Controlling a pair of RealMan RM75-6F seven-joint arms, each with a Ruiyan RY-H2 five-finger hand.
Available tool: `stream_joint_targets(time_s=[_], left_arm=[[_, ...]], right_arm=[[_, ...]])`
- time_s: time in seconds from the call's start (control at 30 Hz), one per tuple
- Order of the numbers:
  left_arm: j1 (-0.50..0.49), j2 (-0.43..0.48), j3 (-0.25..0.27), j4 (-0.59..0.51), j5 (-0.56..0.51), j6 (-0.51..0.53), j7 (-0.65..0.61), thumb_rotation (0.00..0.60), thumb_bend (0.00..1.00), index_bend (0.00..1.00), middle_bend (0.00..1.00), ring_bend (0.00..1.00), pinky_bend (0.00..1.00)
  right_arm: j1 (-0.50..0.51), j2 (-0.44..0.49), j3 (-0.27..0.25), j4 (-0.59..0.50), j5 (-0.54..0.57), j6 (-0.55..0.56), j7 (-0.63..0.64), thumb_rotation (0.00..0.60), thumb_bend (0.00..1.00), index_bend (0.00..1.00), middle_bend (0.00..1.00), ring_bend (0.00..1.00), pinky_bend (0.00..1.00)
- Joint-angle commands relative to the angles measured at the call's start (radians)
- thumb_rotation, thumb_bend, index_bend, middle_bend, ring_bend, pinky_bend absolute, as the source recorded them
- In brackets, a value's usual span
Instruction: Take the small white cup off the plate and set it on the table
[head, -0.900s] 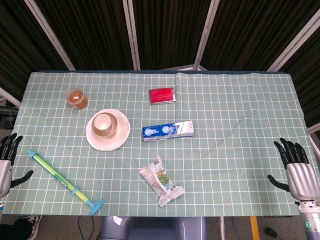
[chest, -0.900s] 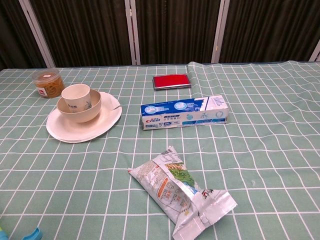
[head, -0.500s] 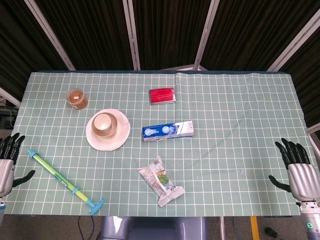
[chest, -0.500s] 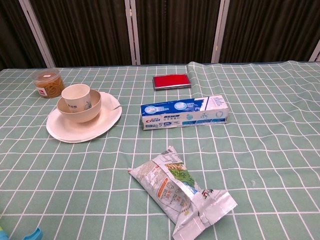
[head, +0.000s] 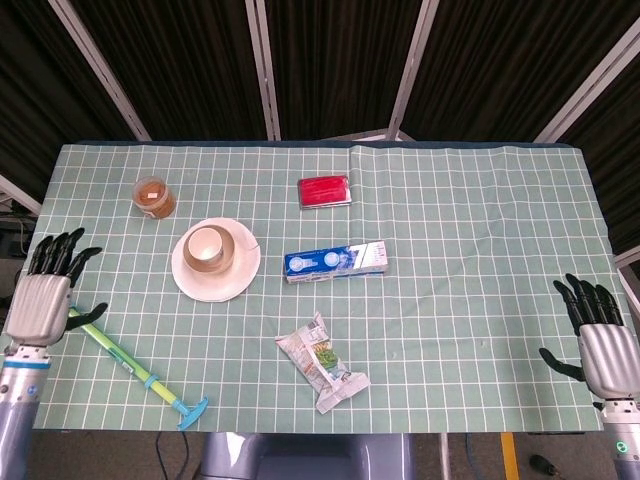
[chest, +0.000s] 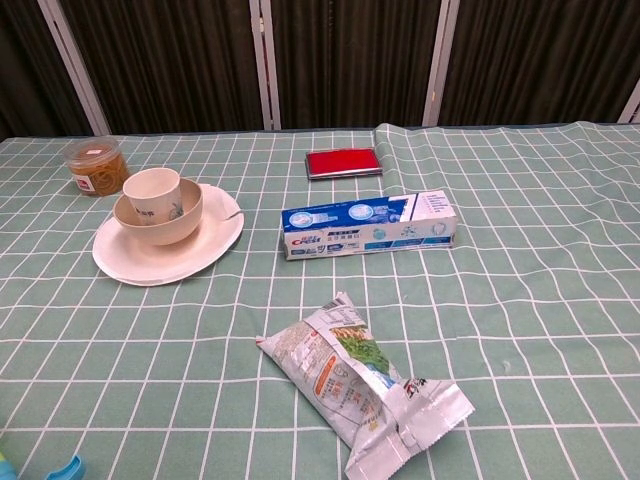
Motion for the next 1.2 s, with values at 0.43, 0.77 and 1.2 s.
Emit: stream_joint_targets(time_s=[0.43, 0.77, 1.2], left_arm=[[-0.289, -0.228, -0.105, 0.253, -0.244, -0.301, 0.194, 0.6, 0.28, 0.45, 0.0, 0.0, 0.0], [-0.364, -0.312, -0.094, 0.32, -0.292, -0.356, 0.221, 0.6, 0.29, 0.48, 0.0, 0.0, 0.0], [-0.423, -0.384, -0.077, 0.404, -0.327, -0.385, 0.247, 0.6, 0.33, 0.53, 0.0, 0.0, 0.0]], right_arm=[[0.008, 0.013, 0.015, 0.02, 0.031, -0.024, 0.068, 0.6, 0.09, 0.05, 0.0, 0.0, 0.0], [0.009, 0.018, 0.021, 0.032, 0.048, -0.035, 0.098, 0.6, 0.09, 0.05, 0.0, 0.0, 0.0], [0.01, 0.02, 0.025, 0.038, 0.056, -0.04, 0.118, 0.6, 0.09, 0.05, 0.0, 0.0, 0.0]])
